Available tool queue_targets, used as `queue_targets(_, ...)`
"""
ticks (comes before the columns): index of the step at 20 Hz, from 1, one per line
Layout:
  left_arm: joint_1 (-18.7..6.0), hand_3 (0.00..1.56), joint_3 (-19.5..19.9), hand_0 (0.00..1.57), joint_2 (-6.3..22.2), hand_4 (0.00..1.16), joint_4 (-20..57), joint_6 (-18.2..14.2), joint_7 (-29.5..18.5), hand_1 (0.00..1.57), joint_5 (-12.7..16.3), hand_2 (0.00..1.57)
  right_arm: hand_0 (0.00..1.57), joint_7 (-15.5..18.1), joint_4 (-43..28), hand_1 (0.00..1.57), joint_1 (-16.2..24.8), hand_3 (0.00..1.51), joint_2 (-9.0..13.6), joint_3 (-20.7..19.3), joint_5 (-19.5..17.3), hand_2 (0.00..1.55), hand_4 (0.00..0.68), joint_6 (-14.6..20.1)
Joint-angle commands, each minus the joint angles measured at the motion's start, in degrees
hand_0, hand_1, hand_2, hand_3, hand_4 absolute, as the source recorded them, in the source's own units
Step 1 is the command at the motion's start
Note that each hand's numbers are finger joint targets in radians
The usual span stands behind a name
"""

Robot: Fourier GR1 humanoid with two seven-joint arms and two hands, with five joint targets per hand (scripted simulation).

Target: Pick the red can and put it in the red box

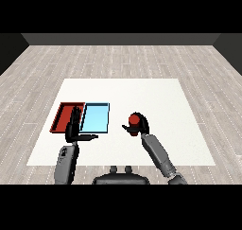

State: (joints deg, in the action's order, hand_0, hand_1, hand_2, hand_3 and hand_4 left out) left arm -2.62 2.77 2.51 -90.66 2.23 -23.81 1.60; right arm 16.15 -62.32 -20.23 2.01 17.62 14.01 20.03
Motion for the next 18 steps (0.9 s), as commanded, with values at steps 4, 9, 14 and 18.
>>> queue_targets(4,3.2,0.0,-2.5,0.0,-1.3,0.0,-0.9,-0.2,-2.0,0.0,-1.6,0.0,1.57,-3.8,-12.3,1.57,2.9,1.4,1.7,-0.9,-4.5,1.47,0.601,1.0)
queue_targets(9,-0.7,0.0,-2.6,0.0,0.5,0.0,-4.4,2.1,6.4,0.0,0.8,0.0,1.57,-8.2,-21.0,1.57,1.7,1.4,5.6,-3.0,-5.2,1.47,0.61,0.8)
queue_targets(14,-1.7,0.0,-9.6,0.0,-2.4,0.0,-5.4,2.7,10.0,0.0,0.3,0.0,1.56,-8.9,-31.7,1.56,6.5,1.41,5.3,-1.5,-6.9,1.46,0.611,2.8)
queue_targets(18,-1.2,0.0,-10.8,0.0,-2.5,0.0,-5.5,2.6,10.0,0.0,0.1,0.0,1.56,-11.1,-26.3,1.56,-0.2,1.41,-0.7,-0.5,-11.8,1.46,0.611,6.2)
